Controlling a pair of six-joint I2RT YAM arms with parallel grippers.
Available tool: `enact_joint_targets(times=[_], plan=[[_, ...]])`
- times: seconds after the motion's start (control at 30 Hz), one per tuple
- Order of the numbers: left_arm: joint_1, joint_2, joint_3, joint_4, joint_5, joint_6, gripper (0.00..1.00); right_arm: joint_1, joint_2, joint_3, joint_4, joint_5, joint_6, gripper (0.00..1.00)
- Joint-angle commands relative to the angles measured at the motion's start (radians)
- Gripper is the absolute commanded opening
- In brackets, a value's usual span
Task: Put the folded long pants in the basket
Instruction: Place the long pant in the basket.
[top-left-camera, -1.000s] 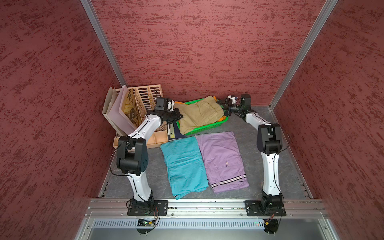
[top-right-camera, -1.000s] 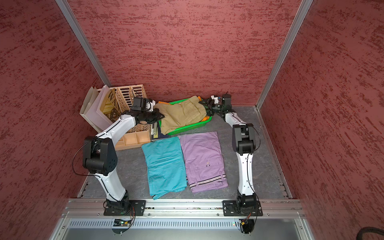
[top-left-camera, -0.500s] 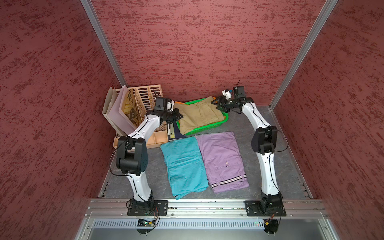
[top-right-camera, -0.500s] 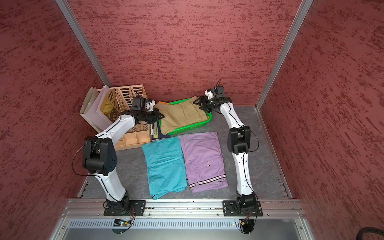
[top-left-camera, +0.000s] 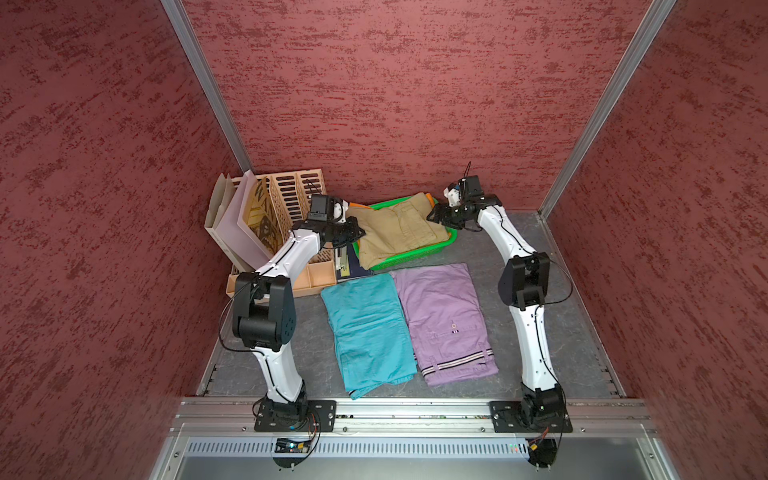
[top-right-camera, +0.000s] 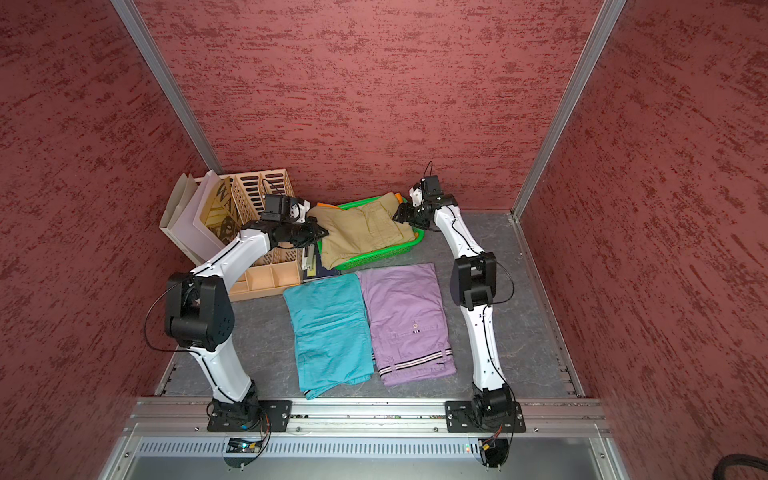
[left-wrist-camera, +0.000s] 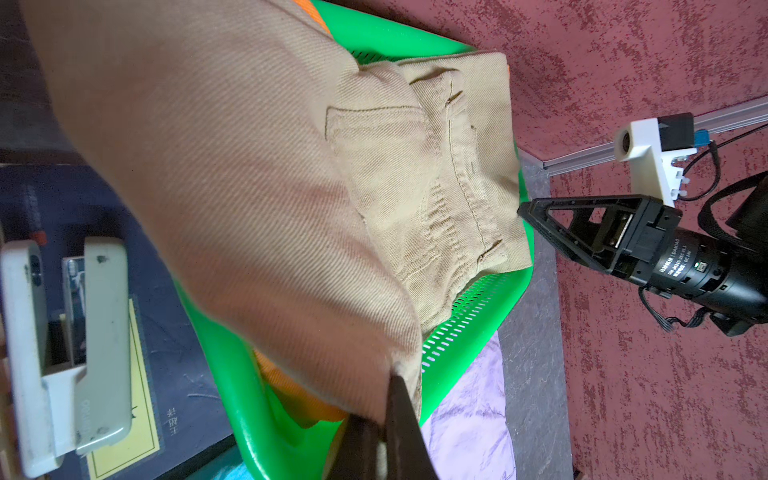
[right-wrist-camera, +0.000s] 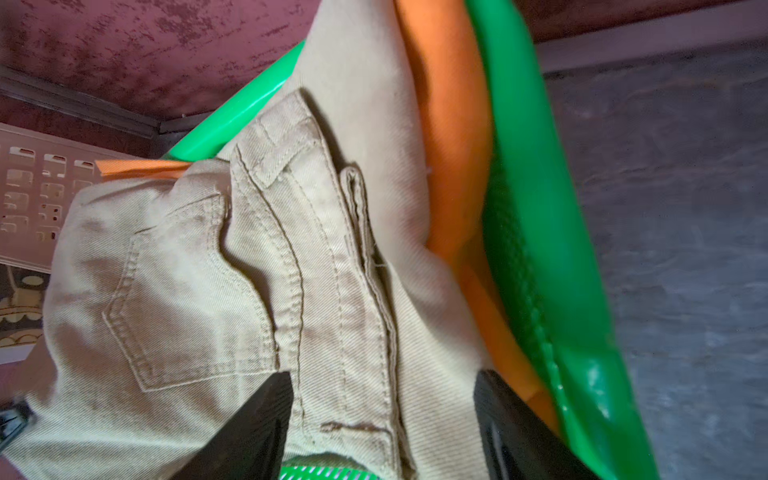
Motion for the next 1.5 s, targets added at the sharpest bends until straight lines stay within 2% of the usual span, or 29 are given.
enact_joint_targets(times=[0.0, 0.07, 0.13, 0.27, 0.37, 0.5, 0.63, 0.7, 0.83, 1.17, 1.3, 1.47], plan=[[0.014, 0.007, 0.024, 0.013, 0.01, 0.022, 0.0, 0.001, 0.038, 0.028, 0.091, 0.031, -0.02, 0.7], [0.017, 0.007, 0.024, 0.013, 0.01, 0.022, 0.0, 0.005, 0.067, 0.063, 0.081, 0.018, -0.027, 0.64], [0.017, 0.007, 0.021, 0.013, 0.009, 0.022, 0.0, 0.014, 0.082, 0.078, 0.074, 0.037, -0.037, 0.63], [0.018, 0.011, 0.016, 0.019, 0.024, 0.018, 0.0, 0.026, 0.084, 0.072, 0.102, 0.078, -0.045, 0.69], [0.019, 0.011, 0.013, 0.023, 0.024, 0.018, 0.0, 0.028, 0.09, 0.063, 0.132, 0.102, -0.054, 0.69], [0.02, 0.012, 0.013, 0.023, 0.023, 0.021, 0.0, 0.032, 0.102, 0.066, 0.138, 0.081, -0.059, 0.59], [0.023, 0.019, 0.016, 0.023, 0.025, 0.019, 0.0, 0.038, 0.097, 0.066, 0.138, 0.084, -0.069, 0.41], [0.021, 0.017, 0.017, 0.026, 0.026, 0.016, 0.0, 0.042, 0.091, 0.07, 0.136, 0.094, -0.072, 0.25], [0.022, 0.002, 0.025, 0.022, 0.023, 0.012, 0.0, 0.046, 0.053, 0.07, 0.138, 0.128, -0.071, 0.0], [0.014, -0.029, 0.156, -0.073, 0.018, 0.017, 0.0, 0.044, -0.099, 0.068, 0.155, 0.197, -0.049, 0.0], [0.008, -0.016, 0.198, -0.101, 0.014, 0.03, 0.0, 0.04, -0.122, 0.067, 0.155, 0.214, -0.043, 0.0], [0.003, 0.013, 0.181, -0.086, -0.011, 0.046, 0.0, 0.028, -0.097, 0.047, 0.149, 0.233, -0.025, 0.0]])
